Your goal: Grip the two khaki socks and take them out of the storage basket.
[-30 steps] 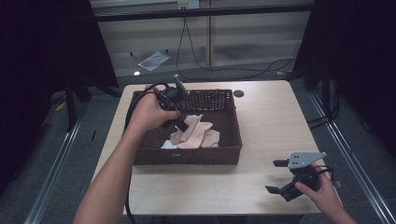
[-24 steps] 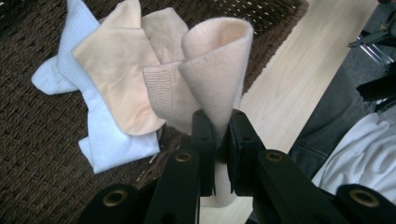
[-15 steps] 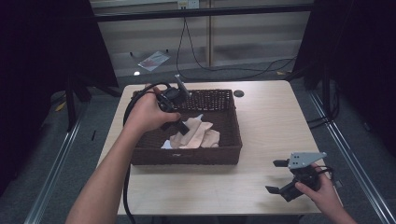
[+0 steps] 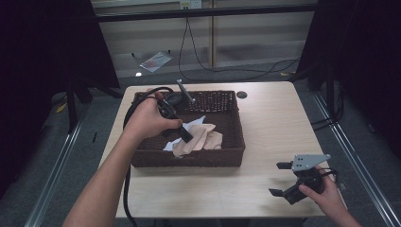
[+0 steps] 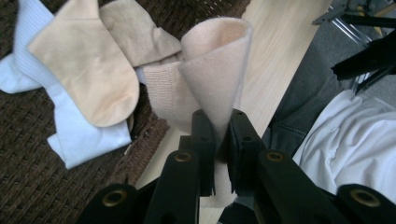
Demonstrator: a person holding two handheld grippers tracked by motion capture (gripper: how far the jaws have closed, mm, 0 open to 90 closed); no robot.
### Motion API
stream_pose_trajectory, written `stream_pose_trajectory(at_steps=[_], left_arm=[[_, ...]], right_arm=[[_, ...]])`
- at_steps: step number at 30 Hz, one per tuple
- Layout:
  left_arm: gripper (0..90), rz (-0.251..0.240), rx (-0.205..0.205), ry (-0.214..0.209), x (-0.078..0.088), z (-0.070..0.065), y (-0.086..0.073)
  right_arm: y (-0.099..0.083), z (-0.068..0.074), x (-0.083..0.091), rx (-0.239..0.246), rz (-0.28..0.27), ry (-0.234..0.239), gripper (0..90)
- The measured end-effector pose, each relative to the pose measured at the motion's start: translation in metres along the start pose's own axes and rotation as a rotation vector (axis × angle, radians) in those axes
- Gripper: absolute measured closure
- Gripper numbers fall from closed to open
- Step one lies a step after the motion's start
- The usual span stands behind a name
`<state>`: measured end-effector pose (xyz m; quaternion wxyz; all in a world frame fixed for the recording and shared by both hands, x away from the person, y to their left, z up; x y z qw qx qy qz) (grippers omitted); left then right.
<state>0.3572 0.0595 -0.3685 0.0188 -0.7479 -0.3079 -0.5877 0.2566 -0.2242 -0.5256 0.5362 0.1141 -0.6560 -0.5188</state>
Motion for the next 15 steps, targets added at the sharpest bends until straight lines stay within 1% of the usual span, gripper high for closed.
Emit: stream_pose_trajectory(at_steps=[3,4,5,8,9,10,11,12,14,15], left_arm=[[83.0,-0.002,-0.003,-0.006,-0.003,-0.003,-0.001],[82.9,-0.002,-0.016,-0.011,-0.006,-0.005,-0.002],[82.8,-0.008,-0.014,-0.015,-0.008,-0.006,-0.002],[82.7,-0.011,-0.014,-0.008,-0.011,-0.006,-0.003],[82.7,-0.002,-0.026,-0.011,-0.012,-0.005,-0.004],[82.7,-0.004,-0.026,-0.017,-0.016,-0.007,-0.005],[82.7,-0.004,-0.026,-0.017,-0.016,-0.007,-0.005],[82.7,0.005,-0.034,-0.019,-0.02,-0.009,-0.006],[82.7,0.003,-0.029,-0.023,-0.023,-0.012,-0.007],[82.6,0.008,-0.038,-0.029,-0.025,-0.012,-0.008]], right_arm=[[0.0,0.0,0.0,-0.001,0.0,0.0,2.3],[0.0,0.0,0.0,0.001,0.001,-0.002,2.3],[0.0,0.0,0.0,0.001,0.001,-0.003,2.3],[0.0,0.0,0.0,0.001,-0.001,0.001,2.3],[0.0,0.0,0.0,0.001,-0.001,0.001,2.3],[0.0,0.0,0.0,0.001,0.001,-0.002,2.3],[0.0,0.0,0.0,0.001,0.001,-0.002,2.3],[0.0,0.0,0.0,0.0,0.001,0.0,2.3],[0.0,0.0,0.0,0.0,0.001,0.0,2.3],[0.0,0.0,0.0,0.001,0.001,-0.002,2.3]])
Point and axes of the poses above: each handheld gripper's, and its own axes: x roughly backward along the jaws, y roughly out of its top, z roughly to its left, the point moved 9 cm from there along -x, roughly forward along the jaws, and after that the axes turned 2 degrees about -z, right-handed, at the moved point
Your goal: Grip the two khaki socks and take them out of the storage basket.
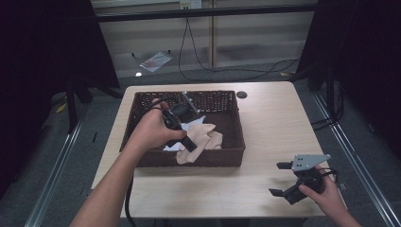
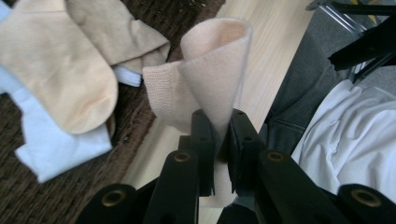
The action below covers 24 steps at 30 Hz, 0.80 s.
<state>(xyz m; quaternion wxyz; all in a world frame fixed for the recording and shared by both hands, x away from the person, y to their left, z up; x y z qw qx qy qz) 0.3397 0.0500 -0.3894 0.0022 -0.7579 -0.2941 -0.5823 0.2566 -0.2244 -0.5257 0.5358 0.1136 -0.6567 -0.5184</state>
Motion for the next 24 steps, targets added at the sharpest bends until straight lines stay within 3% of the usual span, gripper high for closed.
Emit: stream_pose_trajectory(at_steps=[17,19,20,24], left_arm=[[78.6,0.023,-0.049,-0.058,-0.046,-0.016,-0.002],[75.4,0.023,-0.05,-0.053,-0.047,-0.016,-0.002],[62.8,0.007,-0.044,-0.044,-0.048,-0.016,0.0],[49.2,-0.008,-0.049,-0.039,-0.043,-0.017,0.004]], right_arm=[[0.0,0.0,0.0,0.002,-0.001,0.004,2.3],[0.0,0.0,0.0,0.001,-0.001,0.005,2.3],[0.0,0.001,0.0,0.001,0.001,0.006,2.3],[0.0,0.0,0.0,0.002,0.0,0.005,2.3]])
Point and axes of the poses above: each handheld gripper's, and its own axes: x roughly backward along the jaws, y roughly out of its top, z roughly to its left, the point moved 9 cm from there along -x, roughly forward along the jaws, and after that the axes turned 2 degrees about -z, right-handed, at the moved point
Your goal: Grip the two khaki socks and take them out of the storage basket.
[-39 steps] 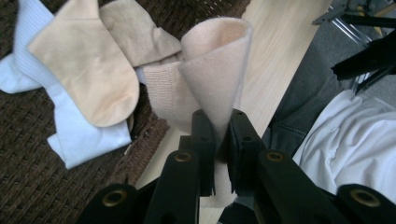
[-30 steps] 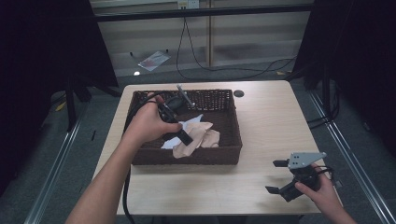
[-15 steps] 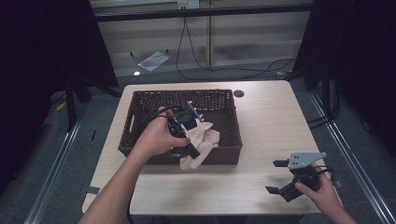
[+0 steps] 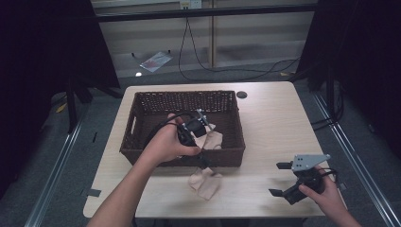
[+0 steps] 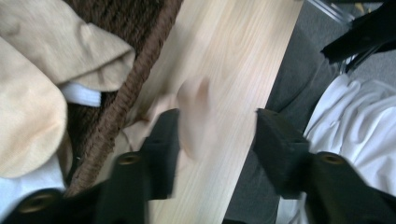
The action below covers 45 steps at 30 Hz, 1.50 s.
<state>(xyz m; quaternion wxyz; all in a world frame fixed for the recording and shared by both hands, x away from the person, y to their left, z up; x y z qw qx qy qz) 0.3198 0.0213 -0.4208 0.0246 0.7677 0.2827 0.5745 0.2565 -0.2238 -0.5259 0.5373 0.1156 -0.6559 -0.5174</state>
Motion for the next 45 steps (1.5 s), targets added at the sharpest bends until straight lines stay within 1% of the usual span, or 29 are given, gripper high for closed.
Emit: stream_pose_trajectory(at_steps=[1,2,3,4,5,6,7,8,9,10,11,12,13,15,16,17,18,21,22,28,29,30,31,34,35,38,39,44,45], left_arm=[[47.0,-0.003,-0.011,0.012,0.002,0.002,0.001],[44.3,-0.006,-0.008,0.032,0.004,0.005,0.003],[39.5,-0.014,0.001,0.046,0.005,0.007,0.005],[36.6,-0.014,0.001,0.046,0.005,0.007,0.005],[36.6,-0.022,0.008,0.059,0.007,0.011,0.007],[33.3,-0.029,0.021,0.065,0.008,0.013,0.009],[30.4,-0.032,0.027,0.083,0.01,0.019,0.012],[29.2,-0.032,0.027,0.083,0.01,0.019,0.012],[29.2,-0.044,0.036,0.101,0.01,0.023,0.014],[24.8,-0.044,0.042,0.117,0.012,0.029,0.016],[24.2,-0.047,0.054,0.127,0.012,0.032,0.018],[22.2,-0.051,0.053,0.144,0.012,0.036,0.019],[21.5,-0.039,0.05,0.151,0.013,0.04,0.019],[21.3,-0.049,0.067,0.163,0.011,0.045,0.021],[20.9,-0.049,0.067,0.163,0.011,0.045,0.021],[21.2,-0.041,0.076,0.167,0.009,0.05,0.021],[20.9,-0.046,0.077,0.175,0.008,0.053,0.022],[18.6,-0.053,0.104,0.181,0.003,0.062,0.024],[17.1,-0.053,0.104,0.181,0.003,0.062,0.024],[13.3,-0.055,0.134,0.21,-0.004,0.082,0.027],[13.3,-0.056,0.136,0.214,-0.005,0.085,0.028],[13.2,-0.056,0.136,0.214,-0.005,0.085,0.028],[13.1,-0.055,0.151,0.226,-0.008,0.09,0.028],[13.4,-0.047,0.154,0.226,-0.011,0.094,0.027],[13.4,-0.04,0.145,0.233,-0.014,0.099,0.027],[13.6,-0.039,0.152,0.254,-0.017,0.107,0.027],[13.5,-0.035,0.148,0.255,-0.017,0.109,0.027],[13.5,-0.049,0.181,0.279,-0.028,0.122,0.028],[13.8,-0.052,0.187,0.277,-0.03,0.124,0.027]], right_arm=[[0.0,0.0,0.0,0.0,0.0,0.0,2.3],[0.0,0.0,0.0,0.0,0.001,0.0,2.3],[0.0,0.0,0.0,0.0,0.002,0.001,2.3],[0.0,0.0,0.0,0.0,0.002,0.001,2.3],[0.0,0.0,-0.001,0.001,0.002,0.001,2.3],[0.0,0.0,-0.001,0.002,0.002,0.0,2.3],[0.0,0.0,-0.001,0.0,0.001,-0.001,2.3],[0.0,0.0,-0.001,0.0,0.001,-0.001,2.3],[0.0,0.0,0.0,0.0,0.001,-0.001,2.3],[0.0,0.0,0.0,0.001,0.001,-0.001,2.3],[0.0,0.0,0.0,0.0,0.002,0.001,2.3],[0.0,0.0,0.0,0.002,0.001,0.001,2.3],[0.0,0.0,0.0,0.004,0.003,0.001,2.3],[0.0,0.0,0.0,0.006,0.004,0.001,2.3],[0.0,0.0,0.0,0.006,0.004,0.001,2.3],[0.0,0.001,0.0,0.001,0.003,0.002,2.3],[0.0,0.0,0.0,0.005,0.003,0.002,2.3],[0.0,0.001,0.0,0.002,0.0,0.002,2.3],[0.0,0.001,0.0,0.002,0.0,0.002,2.3],[0.0,0.0,0.001,0.003,0.001,0.003,2.3],[0.0,0.0,0.001,0.002,0.001,0.002,2.3],[0.0,0.001,0.001,0.001,0.001,0.003,2.3],[0.0,0.001,0.001,0.001,0.001,0.002,2.3],[0.0,0.0,0.001,0.005,-0.001,0.002,2.3],[0.0,0.0,0.001,0.004,-0.002,0.001,2.3],[0.0,0.0,0.001,0.007,-0.003,0.001,2.3],[0.0,0.0,0.001,0.006,-0.003,0.001,2.3],[0.001,0.0,0.001,0.007,-0.003,0.002,2.3],[0.001,0.0,0.001,0.007,-0.003,0.002,2.3]])
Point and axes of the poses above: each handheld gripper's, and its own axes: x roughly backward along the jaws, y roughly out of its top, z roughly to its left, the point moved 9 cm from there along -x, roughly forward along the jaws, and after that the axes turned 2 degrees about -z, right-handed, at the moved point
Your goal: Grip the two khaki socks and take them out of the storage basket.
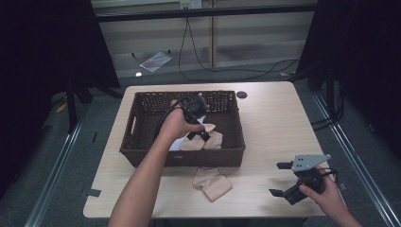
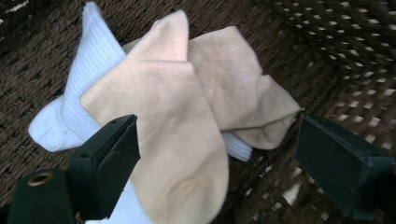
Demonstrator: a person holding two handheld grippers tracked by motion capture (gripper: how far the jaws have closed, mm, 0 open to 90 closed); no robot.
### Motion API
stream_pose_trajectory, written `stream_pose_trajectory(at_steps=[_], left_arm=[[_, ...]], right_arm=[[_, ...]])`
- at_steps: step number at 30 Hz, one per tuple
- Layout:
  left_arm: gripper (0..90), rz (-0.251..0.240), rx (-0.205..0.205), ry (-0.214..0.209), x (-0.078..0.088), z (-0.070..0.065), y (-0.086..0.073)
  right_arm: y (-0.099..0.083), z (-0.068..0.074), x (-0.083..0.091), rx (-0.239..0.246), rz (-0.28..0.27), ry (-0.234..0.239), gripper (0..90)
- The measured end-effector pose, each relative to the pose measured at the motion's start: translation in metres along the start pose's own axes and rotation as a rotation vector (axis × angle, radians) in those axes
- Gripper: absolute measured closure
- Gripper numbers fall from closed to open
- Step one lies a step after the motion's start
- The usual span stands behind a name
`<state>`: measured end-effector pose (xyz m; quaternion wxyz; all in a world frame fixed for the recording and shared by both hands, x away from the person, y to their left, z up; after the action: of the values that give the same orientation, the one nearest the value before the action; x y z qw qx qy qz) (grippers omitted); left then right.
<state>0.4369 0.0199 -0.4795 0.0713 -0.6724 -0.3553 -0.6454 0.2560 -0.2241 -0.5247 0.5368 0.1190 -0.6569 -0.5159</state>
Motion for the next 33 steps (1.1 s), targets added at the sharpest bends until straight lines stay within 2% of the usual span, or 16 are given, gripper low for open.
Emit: stream_pose_trajectory(at_steps=[4,8,10,15,18,21,25,26,29,33], left_arm=[[14.8,0.014,0.008,0.009,-0.009,0.008,-0.003],[14.7,-0.003,0.031,0.023,-0.016,0.015,-0.003],[14.6,0.0,0.025,0.023,-0.018,0.018,-0.003],[15.4,-0.026,0.032,0.027,-0.029,0.022,-0.005],[17.8,-0.017,0.029,0.027,-0.034,0.024,-0.008],[19.9,-0.023,0.044,0.032,-0.039,0.027,-0.008],[28.0,-0.016,0.029,0.044,-0.045,0.033,-0.01],[30.2,-0.023,0.042,0.047,-0.046,0.033,-0.01],[41.0,-0.009,0.026,0.06,-0.046,0.036,-0.013],[65.6,0.011,0.043,0.067,-0.044,0.039,-0.017]], right_arm=[[0.0,0.0,0.0,-0.003,-0.005,0.001,2.3],[0.0,0.0,0.0,0.0,-0.003,0.001,2.3],[0.0,0.0,0.0,-0.001,-0.003,0.002,2.3],[0.0,0.0,0.0,0.0,-0.003,0.002,2.3],[0.0,0.001,0.0,-0.001,-0.004,0.004,2.3],[0.0,0.0,0.0,0.0,-0.002,0.002,2.3],[0.0,0.0,0.0,-0.002,-0.003,0.001,2.3],[0.0,0.0,0.0,0.0,-0.002,0.002,2.3],[0.001,0.0,0.0,-0.001,-0.004,0.003,2.3],[0.001,0.0,0.001,-0.001,-0.003,0.001,2.3]])
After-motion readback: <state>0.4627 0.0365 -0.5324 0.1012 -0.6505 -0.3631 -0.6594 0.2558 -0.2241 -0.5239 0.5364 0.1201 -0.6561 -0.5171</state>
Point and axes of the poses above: each handheld gripper's, and its own axes: x roughly backward along the jaws, y roughly out of its top, z roughly to its left, the point moved 9 cm from there along -x, roughly forward along the jaws, and after that the axes turned 2 degrees about -z, right-handed, at the moved point
